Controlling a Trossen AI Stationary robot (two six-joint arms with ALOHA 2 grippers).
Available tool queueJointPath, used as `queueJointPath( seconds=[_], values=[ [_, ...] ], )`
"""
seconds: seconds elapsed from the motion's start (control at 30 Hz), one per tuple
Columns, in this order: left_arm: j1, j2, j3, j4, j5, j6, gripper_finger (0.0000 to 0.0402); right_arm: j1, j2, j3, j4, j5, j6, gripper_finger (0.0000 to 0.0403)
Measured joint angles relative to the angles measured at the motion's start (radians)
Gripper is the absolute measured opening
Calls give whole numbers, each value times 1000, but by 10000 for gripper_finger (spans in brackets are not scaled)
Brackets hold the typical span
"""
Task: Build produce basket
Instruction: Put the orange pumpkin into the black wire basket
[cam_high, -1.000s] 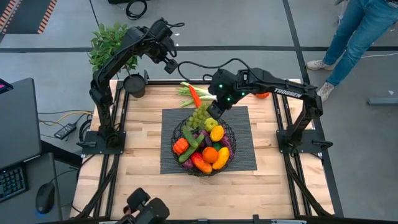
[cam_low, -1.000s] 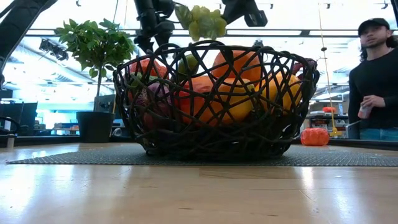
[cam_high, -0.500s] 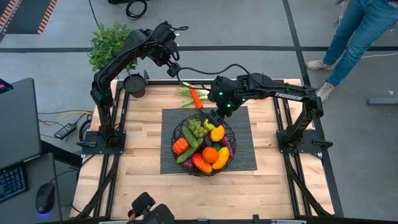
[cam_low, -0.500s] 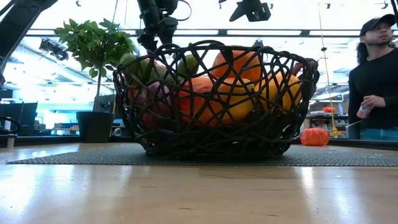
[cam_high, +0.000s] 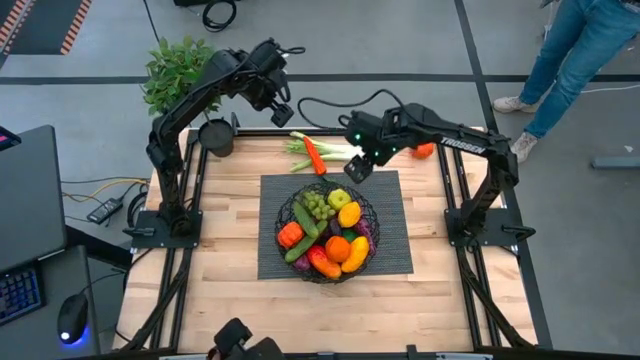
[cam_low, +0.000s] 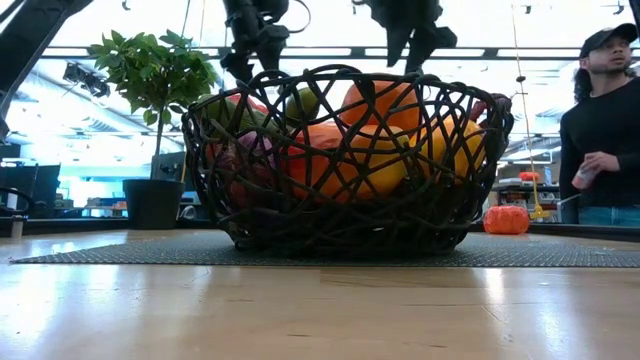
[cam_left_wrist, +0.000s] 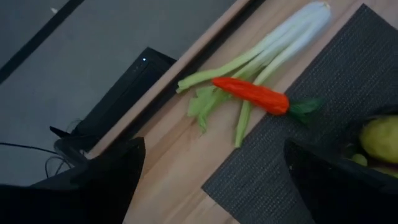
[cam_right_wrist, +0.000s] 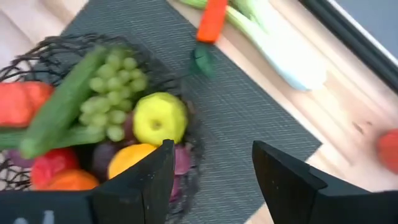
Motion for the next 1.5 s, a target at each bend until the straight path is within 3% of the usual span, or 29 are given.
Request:
queueJointPath(
  seconds=[0.33,0.57,0.7,1.03,1.5],
  values=[
    [-74,0,0,-52,0,-13,389,-245,2,-57,63,-110,-157,219],
    [-128,0,0,-74,1,-39,389,-418,2,-269,109,-154,-236,223],
    [-152,0,0,-76,1,-71,389,-500,2,-378,116,-157,-273,248],
    [-186,0,0,-74,1,-112,389,-679,1,-490,212,-13,-332,388],
    [-185,0,0,-74,0,-198,389,-849,1,-617,356,49,-300,397]
  ],
)
